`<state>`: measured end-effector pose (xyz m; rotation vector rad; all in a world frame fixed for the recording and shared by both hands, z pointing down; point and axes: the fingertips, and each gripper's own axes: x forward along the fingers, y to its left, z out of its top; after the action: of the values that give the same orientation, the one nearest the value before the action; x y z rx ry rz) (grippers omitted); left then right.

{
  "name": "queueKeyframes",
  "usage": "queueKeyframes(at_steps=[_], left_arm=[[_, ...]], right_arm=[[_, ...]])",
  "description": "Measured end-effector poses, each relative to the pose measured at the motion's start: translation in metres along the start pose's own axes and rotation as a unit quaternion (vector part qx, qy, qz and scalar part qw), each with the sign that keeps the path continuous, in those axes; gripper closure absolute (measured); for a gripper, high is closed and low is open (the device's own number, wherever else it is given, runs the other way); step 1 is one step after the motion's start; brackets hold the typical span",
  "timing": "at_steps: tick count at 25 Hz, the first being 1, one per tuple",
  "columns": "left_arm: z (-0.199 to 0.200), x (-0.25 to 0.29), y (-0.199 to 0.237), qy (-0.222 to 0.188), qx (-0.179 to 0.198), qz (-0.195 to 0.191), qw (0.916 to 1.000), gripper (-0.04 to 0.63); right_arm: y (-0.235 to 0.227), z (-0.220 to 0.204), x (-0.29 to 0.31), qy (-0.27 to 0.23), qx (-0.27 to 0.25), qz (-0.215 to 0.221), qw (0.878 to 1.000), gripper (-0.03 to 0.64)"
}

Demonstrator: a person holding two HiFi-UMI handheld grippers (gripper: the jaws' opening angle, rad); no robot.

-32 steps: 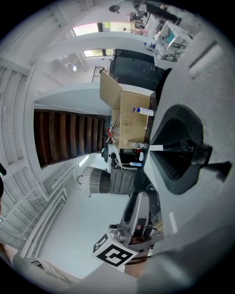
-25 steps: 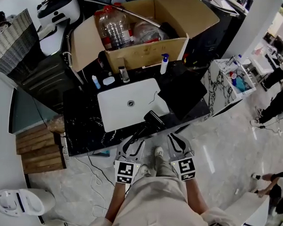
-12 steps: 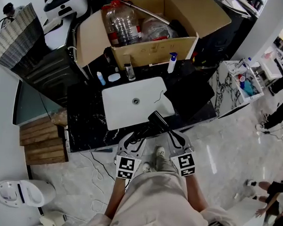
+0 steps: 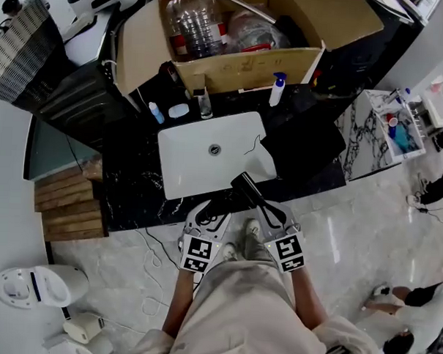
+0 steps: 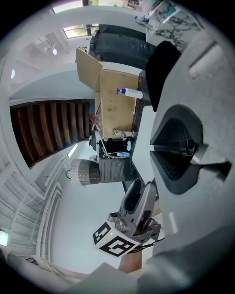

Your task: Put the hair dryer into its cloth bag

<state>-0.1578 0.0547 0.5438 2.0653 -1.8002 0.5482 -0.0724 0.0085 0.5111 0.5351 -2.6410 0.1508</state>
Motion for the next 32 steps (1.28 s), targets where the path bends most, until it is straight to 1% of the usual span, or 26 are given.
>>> queueKeyframes(at_steps=[7, 14, 22, 26, 32], left_arm=[[-0.016, 0.020, 0.008, 0.045, 0.015, 0.001, 0.9989, 0.348], [-0.029, 0.037, 0.008, 0.079, 0.023, -0.017, 0.9964, 0.339], [-0.040, 0.056, 0.003, 0.114, 0.048, -0.036, 0.9917, 0.326], [-0.048, 0.063, 0.000, 0.135, 0.058, -0.047, 0.9880, 0.321], [-0.060, 0.072, 0.000, 0.163, 0.078, -0.050, 0.9822, 0.318]], right_arm=[[-0.001, -0.012, 0.017, 0.018, 0.003, 0.040, 0.999, 0.594], [0.004, -0.022, 0.029, 0.037, -0.001, 0.072, 0.997, 0.594], [0.003, -0.031, 0.034, 0.050, -0.001, 0.089, 0.995, 0.594], [0.002, -0.034, 0.035, 0.054, 0.000, 0.094, 0.994, 0.594], [0.001, -0.035, 0.035, 0.056, 0.001, 0.096, 0.994, 0.594]])
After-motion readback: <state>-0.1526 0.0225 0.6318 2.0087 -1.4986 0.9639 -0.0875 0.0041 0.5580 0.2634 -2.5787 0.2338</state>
